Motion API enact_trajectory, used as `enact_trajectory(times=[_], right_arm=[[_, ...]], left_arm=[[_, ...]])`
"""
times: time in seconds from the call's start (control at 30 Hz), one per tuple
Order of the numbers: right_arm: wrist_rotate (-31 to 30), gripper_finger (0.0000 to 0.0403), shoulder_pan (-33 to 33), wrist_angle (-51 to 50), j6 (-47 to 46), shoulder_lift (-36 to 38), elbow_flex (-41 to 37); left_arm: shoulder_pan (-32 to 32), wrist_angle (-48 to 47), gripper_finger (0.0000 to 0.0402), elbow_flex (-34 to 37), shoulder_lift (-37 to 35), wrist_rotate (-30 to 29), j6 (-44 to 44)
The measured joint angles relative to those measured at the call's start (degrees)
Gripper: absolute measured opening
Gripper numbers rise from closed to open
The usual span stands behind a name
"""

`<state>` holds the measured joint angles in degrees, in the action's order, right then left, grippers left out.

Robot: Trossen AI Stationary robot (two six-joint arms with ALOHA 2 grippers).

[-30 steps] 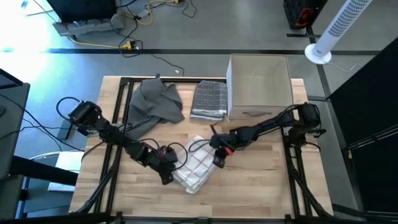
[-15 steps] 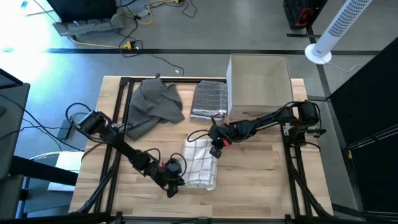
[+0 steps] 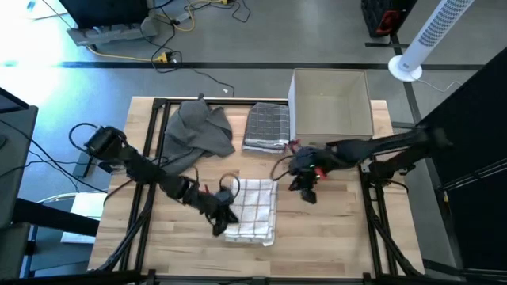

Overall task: Fold towel
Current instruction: Stack the white checkered towel on top of the gray checkered towel

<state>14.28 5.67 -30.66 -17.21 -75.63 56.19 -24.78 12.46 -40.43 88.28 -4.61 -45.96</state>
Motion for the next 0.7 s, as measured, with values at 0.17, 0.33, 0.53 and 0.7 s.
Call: enact_trajectory(times=[0.17, 0.33, 0.53, 0.7], right_arm=[[-5.3, 0.0000, 0.0, 0.3, -3.1, 7.5, 0.1], [-7.9, 0.0000, 0.0, 1.1, -2.3, 10.6, 0.1], [-8.2, 0.0000, -0.1, 5.8, -4.0, 10.8, 0.1], [-14.1, 0.0000, -1.8, 9.5, -10.8, 11.0, 0.1]], left_arm=[[11.0, -5.4, 0.0062, 0.0, -5.3, -0.9, 3.7], [20.9, -9.8, 0.0062, -4.1, -8.0, 0.9, 13.8], [28.9, -22.1, 0.0062, -14.0, -8.8, 5.7, 33.4], [34.4, -34.5, 0.0062, -20.7, -8.8, 10.2, 47.5]])
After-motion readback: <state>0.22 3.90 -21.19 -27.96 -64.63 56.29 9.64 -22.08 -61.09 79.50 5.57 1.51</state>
